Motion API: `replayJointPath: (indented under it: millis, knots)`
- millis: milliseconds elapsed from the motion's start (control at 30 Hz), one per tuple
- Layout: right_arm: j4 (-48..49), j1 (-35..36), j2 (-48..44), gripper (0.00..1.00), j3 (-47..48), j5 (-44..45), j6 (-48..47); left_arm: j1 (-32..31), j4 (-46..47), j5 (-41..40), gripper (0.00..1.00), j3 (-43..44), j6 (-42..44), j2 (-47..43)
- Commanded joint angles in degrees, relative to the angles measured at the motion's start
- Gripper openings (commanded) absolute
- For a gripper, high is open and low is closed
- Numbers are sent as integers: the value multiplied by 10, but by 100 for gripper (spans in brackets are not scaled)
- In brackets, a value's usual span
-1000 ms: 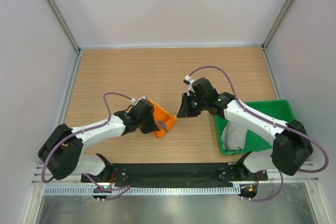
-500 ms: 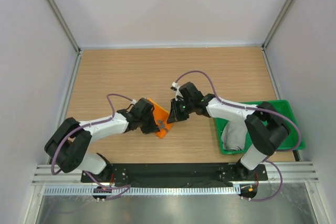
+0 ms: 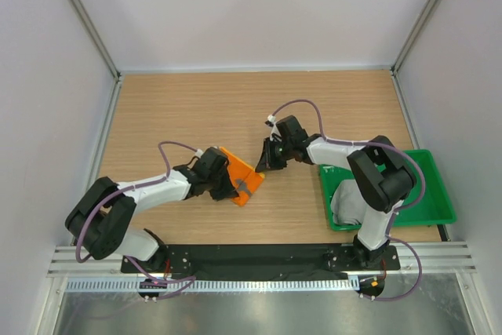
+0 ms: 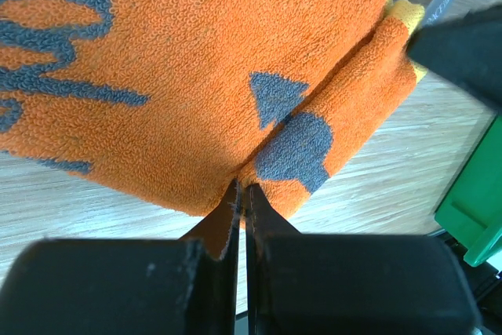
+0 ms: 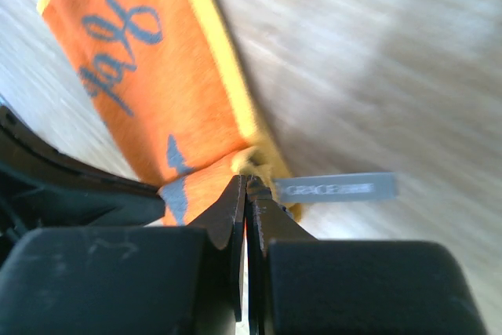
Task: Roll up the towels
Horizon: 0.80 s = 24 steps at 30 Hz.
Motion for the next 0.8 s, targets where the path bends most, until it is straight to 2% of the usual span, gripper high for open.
replayJointPath:
  millis: [0,233,267,367,500,767]
  knots:
    - [44,-4,12,1,0,-14,-1,5,-27,-20,0,-17,16,-2]
    - [98,-3,11,1,-50,-23,23,5,-29,-20,1,-7,26,2]
    - [100,-3,11,1,-53,-22,24,5,-35,-26,9,-2,30,1]
    - [96,-4,10,1,-60,-13,23,5,-77,-72,21,11,47,-15]
    - [85,-4,9,1,-58,1,21,5,-133,-113,31,22,58,-51]
    - [59,-3,9,1,-44,17,12,5,-182,-140,30,15,74,-102]
